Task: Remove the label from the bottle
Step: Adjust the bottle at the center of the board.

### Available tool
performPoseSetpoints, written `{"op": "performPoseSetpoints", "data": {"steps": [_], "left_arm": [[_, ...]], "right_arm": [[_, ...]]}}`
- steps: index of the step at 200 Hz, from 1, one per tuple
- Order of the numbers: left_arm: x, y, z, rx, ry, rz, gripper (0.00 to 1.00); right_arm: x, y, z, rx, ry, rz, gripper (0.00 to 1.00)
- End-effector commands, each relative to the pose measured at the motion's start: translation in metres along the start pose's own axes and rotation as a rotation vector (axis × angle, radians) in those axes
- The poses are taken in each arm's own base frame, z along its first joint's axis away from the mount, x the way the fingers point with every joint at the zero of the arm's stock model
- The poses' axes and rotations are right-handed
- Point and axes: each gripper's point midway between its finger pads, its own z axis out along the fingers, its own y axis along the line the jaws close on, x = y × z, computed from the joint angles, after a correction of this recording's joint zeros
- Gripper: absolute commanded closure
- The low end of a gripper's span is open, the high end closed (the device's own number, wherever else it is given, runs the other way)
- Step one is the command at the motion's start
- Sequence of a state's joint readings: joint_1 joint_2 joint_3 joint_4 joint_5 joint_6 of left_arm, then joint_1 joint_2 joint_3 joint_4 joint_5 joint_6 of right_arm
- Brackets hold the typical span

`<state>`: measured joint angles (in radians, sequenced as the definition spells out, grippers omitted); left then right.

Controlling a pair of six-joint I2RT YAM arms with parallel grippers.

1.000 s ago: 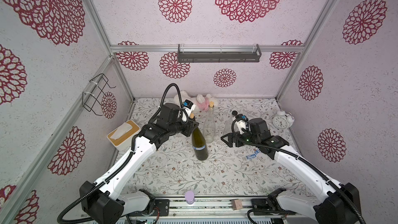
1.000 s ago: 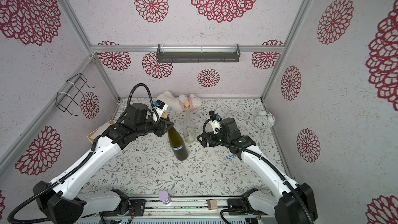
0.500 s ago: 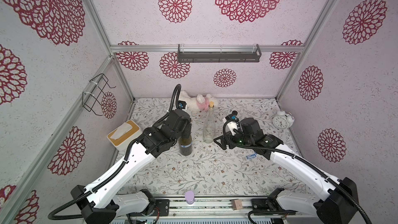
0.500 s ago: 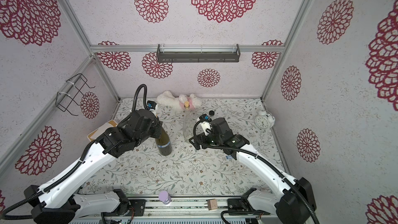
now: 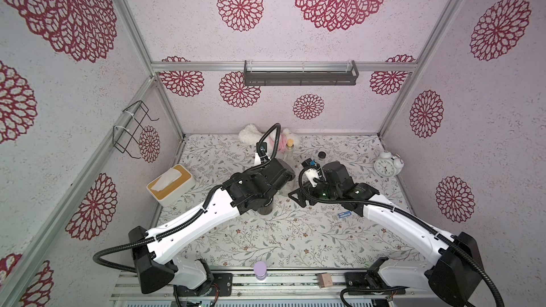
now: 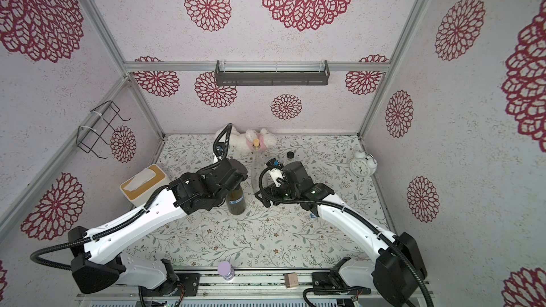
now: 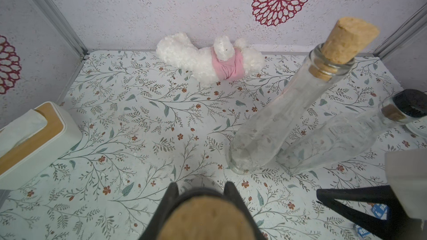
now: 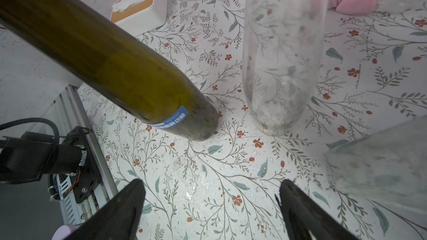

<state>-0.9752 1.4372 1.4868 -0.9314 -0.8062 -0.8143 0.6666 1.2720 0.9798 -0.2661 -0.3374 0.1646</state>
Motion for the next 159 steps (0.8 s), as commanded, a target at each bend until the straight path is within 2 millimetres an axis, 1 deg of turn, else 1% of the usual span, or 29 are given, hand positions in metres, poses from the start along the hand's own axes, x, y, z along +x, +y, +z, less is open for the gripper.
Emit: {"op": "performPoseSetpoints", "data": {"steps": [1, 28, 54, 81, 104, 130, 143, 159], "left_arm": [[-0.035, 0.006, -0.014, -0.031, -0.138, -0.177, 0.78], [-0.027, 0.001, -0.009, -0.033, -0.133, -0.189, 0.76], [-0.021, 0.000, -0.006, -0.040, -0.126, -0.195, 0.74], [-0.016, 0.001, -0.005, -0.042, -0.120, -0.192, 0.71], [-0.013, 0.001, -0.004, -0.042, -0.114, -0.190, 0.65], [-0.009, -0.001, -0.002, -0.034, -0.106, -0.187, 0.52], [-0.009, -0.002, -0.002, -0.026, -0.104, -0.183, 0.42], [-0.011, -0.004, -0.004, -0.001, -0.104, -0.173, 0.33]], "right_arm": [[-0.013, 0.007, -0.003, -0.039, -0.034, -0.047, 0.06], [-0.011, 0.007, -0.003, -0.048, -0.027, -0.049, 0.06], [-0.009, 0.005, -0.003, -0.047, -0.022, -0.048, 0.06], [-0.007, 0.005, -0.004, -0.047, -0.027, -0.034, 0.06], [-0.005, 0.004, -0.005, -0.045, -0.031, -0.021, 0.06], [-0.003, 0.003, -0.007, -0.034, -0.033, -0.010, 0.06], [-0.004, 0.003, -0.010, -0.031, -0.038, -0.008, 0.06], [-0.005, 0.003, -0.014, -0.025, -0.044, -0.004, 0.06]]}}
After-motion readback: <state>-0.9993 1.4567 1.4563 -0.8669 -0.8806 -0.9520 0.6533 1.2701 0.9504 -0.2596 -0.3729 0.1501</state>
